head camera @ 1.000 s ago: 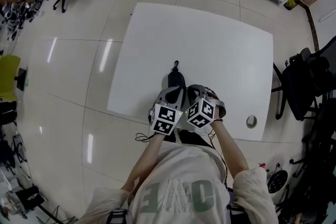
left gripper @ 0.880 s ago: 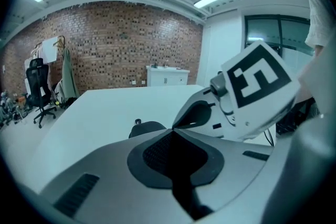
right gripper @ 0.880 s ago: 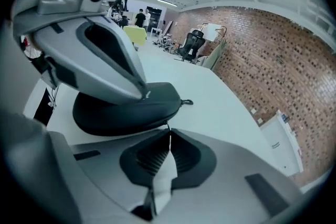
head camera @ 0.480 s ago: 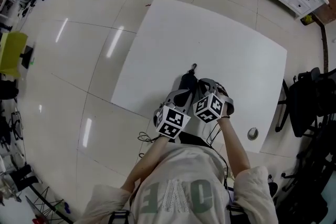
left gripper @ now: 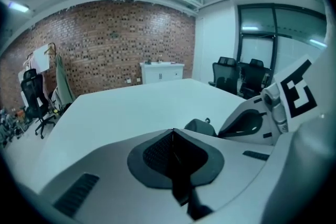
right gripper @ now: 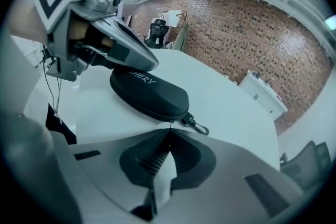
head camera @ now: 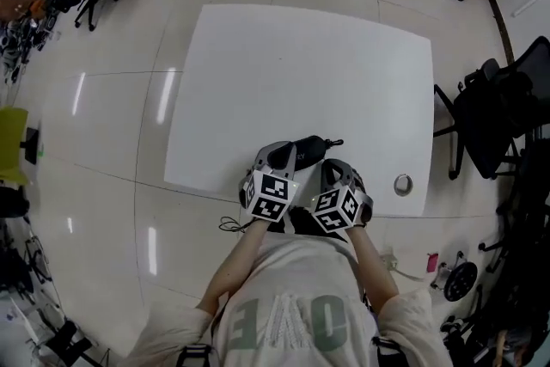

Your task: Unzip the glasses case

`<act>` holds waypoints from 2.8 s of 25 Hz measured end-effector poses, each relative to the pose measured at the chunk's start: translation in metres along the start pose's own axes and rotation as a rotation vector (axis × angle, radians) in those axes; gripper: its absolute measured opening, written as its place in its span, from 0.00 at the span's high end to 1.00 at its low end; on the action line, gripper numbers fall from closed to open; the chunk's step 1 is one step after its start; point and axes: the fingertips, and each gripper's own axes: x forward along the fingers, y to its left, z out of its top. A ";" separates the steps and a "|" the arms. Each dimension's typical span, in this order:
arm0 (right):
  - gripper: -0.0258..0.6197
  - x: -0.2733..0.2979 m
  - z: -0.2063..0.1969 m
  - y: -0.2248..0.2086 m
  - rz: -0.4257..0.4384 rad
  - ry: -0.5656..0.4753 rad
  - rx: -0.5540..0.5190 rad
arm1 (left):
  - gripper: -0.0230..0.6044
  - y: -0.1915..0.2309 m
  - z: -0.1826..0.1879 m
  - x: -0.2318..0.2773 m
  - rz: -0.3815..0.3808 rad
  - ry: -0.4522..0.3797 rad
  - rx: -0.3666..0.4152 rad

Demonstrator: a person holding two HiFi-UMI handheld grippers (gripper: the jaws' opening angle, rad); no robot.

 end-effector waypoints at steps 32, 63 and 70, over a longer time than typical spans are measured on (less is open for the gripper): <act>0.96 0.017 0.016 -0.029 0.192 -0.040 -0.491 | 0.96 -0.050 0.011 0.028 -0.084 0.092 0.283; 0.96 -0.127 0.062 -0.108 -0.154 -0.730 0.986 | 0.96 0.076 0.087 -0.091 0.002 -0.627 -0.396; 0.96 -0.179 0.072 -0.070 -0.226 -0.771 0.877 | 0.96 0.057 0.080 -0.140 -0.055 -0.696 -0.364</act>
